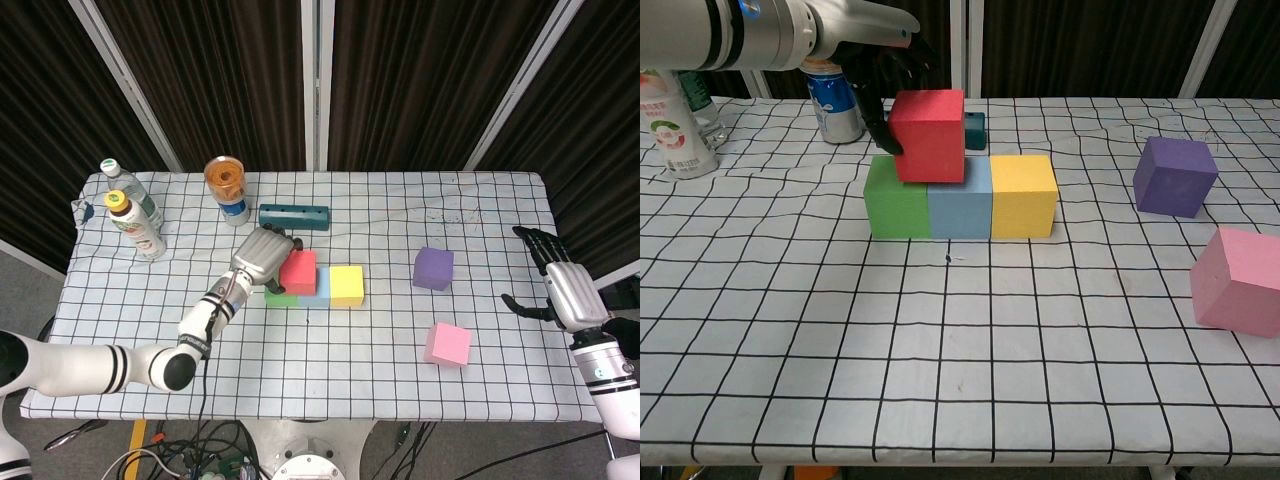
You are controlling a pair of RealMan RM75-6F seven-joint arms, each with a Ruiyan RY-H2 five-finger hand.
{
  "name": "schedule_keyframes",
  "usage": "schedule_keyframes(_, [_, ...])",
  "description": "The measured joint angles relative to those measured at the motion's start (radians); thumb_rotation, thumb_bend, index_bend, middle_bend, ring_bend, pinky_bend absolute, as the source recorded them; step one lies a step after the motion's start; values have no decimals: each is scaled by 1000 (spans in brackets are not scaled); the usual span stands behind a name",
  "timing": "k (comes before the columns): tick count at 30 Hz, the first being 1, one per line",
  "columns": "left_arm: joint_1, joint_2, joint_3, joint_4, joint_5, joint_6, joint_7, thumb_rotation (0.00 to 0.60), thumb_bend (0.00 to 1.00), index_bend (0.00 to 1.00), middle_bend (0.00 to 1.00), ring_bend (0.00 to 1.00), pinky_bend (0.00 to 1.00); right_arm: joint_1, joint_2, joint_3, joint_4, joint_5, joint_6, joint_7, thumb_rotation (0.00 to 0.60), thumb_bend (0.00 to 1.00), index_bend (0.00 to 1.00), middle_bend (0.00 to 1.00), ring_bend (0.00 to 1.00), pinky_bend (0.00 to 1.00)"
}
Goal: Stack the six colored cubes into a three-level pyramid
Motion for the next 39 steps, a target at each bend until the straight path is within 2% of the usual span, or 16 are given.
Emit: schedule_keyframes(39, [-10,-27,5,-28,-101,71,84,600,100,317,399,242,203,3,-2,3,1,-3,-7,-3,600,174,0,75,0,0])
